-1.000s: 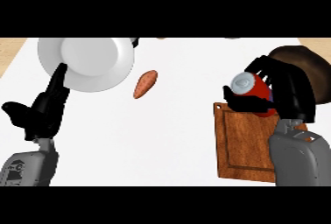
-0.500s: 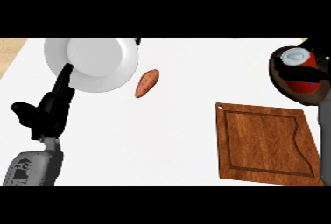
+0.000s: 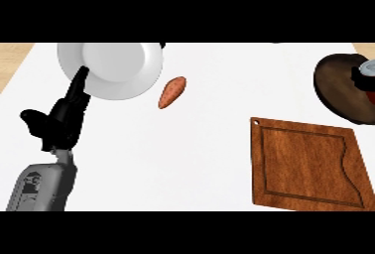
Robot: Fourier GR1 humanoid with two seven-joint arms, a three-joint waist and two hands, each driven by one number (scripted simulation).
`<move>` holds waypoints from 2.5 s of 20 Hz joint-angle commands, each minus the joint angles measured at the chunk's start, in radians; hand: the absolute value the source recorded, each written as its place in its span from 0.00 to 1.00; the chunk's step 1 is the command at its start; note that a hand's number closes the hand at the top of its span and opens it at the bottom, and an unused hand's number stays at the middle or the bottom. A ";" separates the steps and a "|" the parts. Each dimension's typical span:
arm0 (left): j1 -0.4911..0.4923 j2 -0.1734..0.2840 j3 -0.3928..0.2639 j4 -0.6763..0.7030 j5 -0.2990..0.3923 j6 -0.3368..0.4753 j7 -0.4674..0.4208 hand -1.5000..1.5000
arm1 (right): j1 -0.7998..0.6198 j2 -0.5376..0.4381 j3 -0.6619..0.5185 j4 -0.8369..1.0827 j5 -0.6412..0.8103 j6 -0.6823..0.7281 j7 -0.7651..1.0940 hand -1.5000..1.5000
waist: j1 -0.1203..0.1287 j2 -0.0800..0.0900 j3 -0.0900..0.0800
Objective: Pick the can from the cutting board and place it in the pan
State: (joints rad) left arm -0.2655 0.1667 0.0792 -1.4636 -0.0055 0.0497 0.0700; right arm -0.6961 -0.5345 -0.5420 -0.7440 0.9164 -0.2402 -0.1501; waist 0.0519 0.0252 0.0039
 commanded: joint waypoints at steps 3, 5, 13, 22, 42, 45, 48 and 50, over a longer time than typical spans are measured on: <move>-0.005 -0.014 -0.010 -0.005 0.010 -0.012 -0.017 0.50 | -0.035 -0.080 -0.063 0.259 -0.006 -0.128 -0.131 1.00 | 0.031 0.013 0.004; -0.022 0.001 -0.003 0.000 0.020 -0.027 0.004 0.50 | -0.056 -0.109 -0.081 0.306 -0.019 -0.124 -0.150 1.00 | 0.037 0.015 0.005; -0.047 0.005 -0.010 0.016 0.007 -0.026 0.013 0.50 | -0.103 -0.105 -0.138 0.498 -0.109 0.143 -0.166 0.00 | 0.037 0.019 0.006; -0.008 -0.009 -0.007 0.010 0.002 -0.011 -0.014 0.50 | -0.097 -0.122 -0.229 0.514 -0.200 0.130 -0.346 0.00 | 0.027 0.012 0.006; -0.033 0.020 0.054 0.080 0.001 0.007 0.000 0.50 | 0.214 -0.279 -0.383 0.504 -0.501 0.734 -0.687 0.00 | -0.065 -0.026 -0.004; 0.052 -0.003 0.025 -0.035 0.001 0.011 0.030 0.50 | 0.246 -0.315 -0.382 0.452 -0.550 0.771 -0.642 0.00 | -0.058 -0.029 -0.005; 0.062 0.040 0.054 -0.049 0.031 -0.034 0.040 0.50 | 0.316 -0.291 -0.363 0.400 -0.577 0.808 -0.633 0.00 | -0.061 -0.030 -0.005; 0.049 0.035 0.065 0.001 0.024 -0.025 0.000 0.50 | 0.361 -0.253 -0.332 0.363 -0.577 0.793 -0.652 0.00 | -0.062 -0.029 -0.005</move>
State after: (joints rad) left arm -0.2301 0.1895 0.1278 -1.4660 0.0057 0.0415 0.0833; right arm -0.4175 -0.8250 -0.8998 -0.3279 0.3646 0.4608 -0.7187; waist -0.0085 -0.0029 -0.0011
